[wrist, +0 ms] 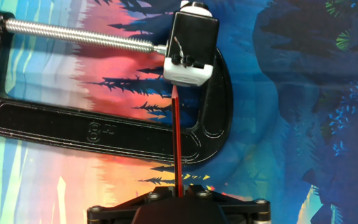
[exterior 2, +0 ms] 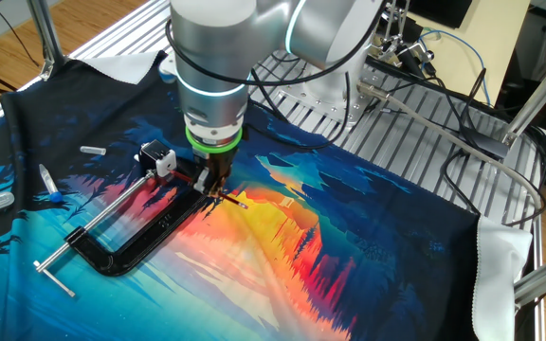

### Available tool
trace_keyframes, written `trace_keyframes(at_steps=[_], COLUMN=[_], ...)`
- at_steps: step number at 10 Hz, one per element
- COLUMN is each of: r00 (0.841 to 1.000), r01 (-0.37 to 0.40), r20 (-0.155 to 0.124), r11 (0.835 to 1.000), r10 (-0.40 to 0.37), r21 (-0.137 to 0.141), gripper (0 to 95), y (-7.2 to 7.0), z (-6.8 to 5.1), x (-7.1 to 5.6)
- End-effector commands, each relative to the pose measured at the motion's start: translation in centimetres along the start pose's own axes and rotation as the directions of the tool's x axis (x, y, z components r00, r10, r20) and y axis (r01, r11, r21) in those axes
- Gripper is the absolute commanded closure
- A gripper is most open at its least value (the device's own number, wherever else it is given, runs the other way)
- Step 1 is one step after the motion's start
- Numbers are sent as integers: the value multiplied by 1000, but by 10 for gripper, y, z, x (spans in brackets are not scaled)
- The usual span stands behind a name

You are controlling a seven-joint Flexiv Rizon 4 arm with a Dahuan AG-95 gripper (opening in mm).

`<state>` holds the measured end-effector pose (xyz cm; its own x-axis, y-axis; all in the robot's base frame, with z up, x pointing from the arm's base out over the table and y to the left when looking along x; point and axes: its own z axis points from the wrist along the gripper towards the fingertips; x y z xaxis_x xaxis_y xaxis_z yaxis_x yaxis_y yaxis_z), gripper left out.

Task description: Insert the pencil into the pencil sharpener

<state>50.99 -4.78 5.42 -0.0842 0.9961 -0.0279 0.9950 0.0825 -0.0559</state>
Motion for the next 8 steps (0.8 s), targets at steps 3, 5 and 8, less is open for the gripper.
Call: trace_keyframes(at_steps=[3,5,8], r00=[1000,1000,999], r01=[-8,-20,-27], r20=[-6,-13,-21], r11=[1000,1000,1000], r10=[8,20,27], r21=[0,-2,-9], gripper=[950,950,950], y=[0,0,-5], z=[0,1,2], x=[-3,-3,-3])
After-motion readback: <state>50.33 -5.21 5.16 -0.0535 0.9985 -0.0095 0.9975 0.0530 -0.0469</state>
